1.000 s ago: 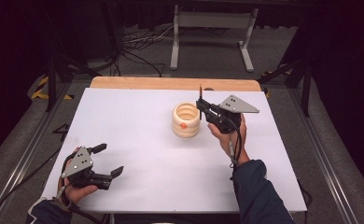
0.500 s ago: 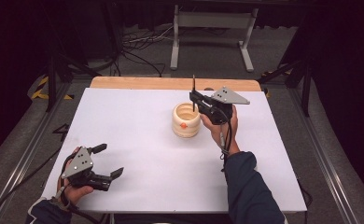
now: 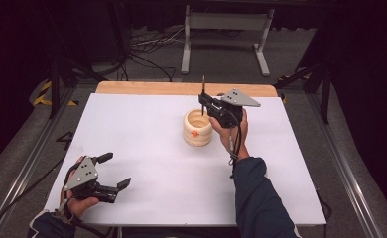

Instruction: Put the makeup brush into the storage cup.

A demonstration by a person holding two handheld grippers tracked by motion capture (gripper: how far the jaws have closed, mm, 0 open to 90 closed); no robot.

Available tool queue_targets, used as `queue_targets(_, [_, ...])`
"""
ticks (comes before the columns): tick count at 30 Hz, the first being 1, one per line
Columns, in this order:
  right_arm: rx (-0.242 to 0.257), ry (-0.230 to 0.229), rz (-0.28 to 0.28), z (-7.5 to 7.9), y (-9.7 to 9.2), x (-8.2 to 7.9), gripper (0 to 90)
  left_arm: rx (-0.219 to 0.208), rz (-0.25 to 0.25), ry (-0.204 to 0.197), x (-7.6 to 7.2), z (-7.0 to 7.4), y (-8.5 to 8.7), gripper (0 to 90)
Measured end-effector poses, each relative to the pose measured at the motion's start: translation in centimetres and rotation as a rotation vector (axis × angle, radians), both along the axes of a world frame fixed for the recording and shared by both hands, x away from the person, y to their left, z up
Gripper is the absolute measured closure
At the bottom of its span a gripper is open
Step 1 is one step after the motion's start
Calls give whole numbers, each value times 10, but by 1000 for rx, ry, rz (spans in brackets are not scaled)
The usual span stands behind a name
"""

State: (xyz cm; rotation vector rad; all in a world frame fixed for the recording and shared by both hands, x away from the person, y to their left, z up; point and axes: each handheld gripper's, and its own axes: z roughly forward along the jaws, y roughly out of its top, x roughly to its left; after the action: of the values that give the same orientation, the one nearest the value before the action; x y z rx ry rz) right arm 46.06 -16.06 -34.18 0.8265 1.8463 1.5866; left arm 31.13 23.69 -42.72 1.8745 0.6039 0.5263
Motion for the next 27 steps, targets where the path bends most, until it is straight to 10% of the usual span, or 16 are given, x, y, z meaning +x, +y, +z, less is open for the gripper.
queue_targets(27, [-15, 22, -17, -14, 7, 11, 839, -2, -14, 12, 0, 0, -1, 40])
